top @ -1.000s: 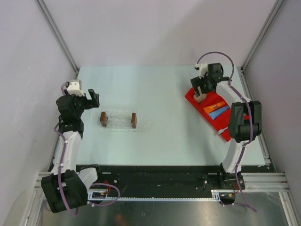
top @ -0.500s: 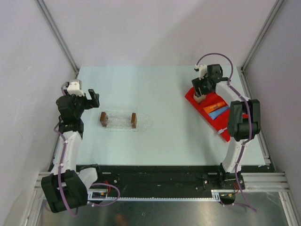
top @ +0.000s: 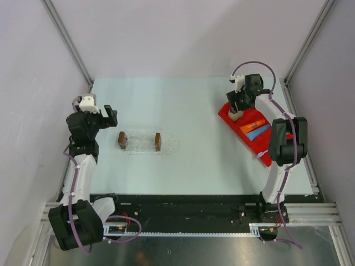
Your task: Prepare toiletry sets of a toothbrush and toothpaste on the tray
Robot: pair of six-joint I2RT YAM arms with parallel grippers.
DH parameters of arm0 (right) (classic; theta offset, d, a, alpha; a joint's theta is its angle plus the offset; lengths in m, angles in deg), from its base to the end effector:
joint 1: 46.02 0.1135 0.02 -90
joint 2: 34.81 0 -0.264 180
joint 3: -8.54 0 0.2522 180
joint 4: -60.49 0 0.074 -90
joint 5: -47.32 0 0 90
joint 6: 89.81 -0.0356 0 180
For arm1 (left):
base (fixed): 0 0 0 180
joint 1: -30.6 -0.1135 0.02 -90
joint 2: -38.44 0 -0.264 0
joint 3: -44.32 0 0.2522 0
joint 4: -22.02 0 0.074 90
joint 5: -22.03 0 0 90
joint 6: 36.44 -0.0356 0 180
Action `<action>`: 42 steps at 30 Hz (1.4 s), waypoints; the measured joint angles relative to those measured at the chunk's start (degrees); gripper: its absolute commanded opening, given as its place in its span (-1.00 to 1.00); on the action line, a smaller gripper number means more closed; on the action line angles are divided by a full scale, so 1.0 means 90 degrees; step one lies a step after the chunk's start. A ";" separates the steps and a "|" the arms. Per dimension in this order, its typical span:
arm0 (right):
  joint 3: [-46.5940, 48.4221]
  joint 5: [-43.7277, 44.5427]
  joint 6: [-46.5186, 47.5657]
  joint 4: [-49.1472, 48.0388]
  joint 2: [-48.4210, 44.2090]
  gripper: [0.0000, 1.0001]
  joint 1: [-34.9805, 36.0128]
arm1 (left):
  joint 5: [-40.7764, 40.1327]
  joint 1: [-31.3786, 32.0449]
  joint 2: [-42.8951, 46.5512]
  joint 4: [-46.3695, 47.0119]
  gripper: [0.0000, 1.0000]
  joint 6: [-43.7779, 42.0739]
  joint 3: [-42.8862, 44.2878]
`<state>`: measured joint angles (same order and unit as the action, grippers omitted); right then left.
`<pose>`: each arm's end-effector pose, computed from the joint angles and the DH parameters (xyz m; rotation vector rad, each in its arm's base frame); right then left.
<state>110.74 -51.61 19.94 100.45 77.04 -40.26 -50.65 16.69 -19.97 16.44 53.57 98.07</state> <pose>0.4349 0.0494 0.2331 -0.6029 2.3479 0.0793 0.2349 0.0472 0.2987 0.0089 1.7421 -0.0866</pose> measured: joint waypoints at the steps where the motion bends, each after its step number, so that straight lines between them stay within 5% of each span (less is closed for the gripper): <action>1: 0.0058 -0.0002 -0.0002 0.0051 0.0000 -0.14 0.0000 | 0.0010 0.0000 0.0000 0.0000 0.99 0.0000 0.0000; 9: 0.0534 -0.0022 -0.0024 0.0398 -0.0245 -0.38 0.0000 | 0.0347 0.0000 0.0000 0.0000 1.00 0.0000 0.0000; 17: 0.1474 -0.0432 -0.0313 0.1076 -0.0554 -0.39 -0.0017 | 0.1501 -0.0005 -0.0005 -0.0027 1.00 -0.0002 0.0034; 23: 0.2212 -0.1751 -0.0838 0.1506 -0.0765 -0.47 -0.0034 | 0.2210 0.0301 0.0005 -0.0027 1.00 -0.0010 0.0306; 32: 0.2203 -0.4437 -0.2067 0.1464 -0.0862 -0.56 -0.0075 | 0.2317 0.2149 0.0036 -0.0075 0.98 -0.0058 0.0964; 37: 0.1535 -0.5843 -0.3565 0.0027 -0.1025 -0.59 -0.0104 | 0.2242 0.2803 -0.0318 0.0027 0.95 -0.0049 0.1457; 42: -0.0117 -0.6868 -0.7045 -0.4177 -0.1171 -0.64 -0.0126 | 0.2030 0.3368 -0.0731 0.0024 0.94 -0.0129 0.1647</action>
<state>109.70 -113.42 -43.47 62.85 66.50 -41.40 -32.38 47.01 -26.55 16.66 52.41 112.89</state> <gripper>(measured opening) 0.691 0.974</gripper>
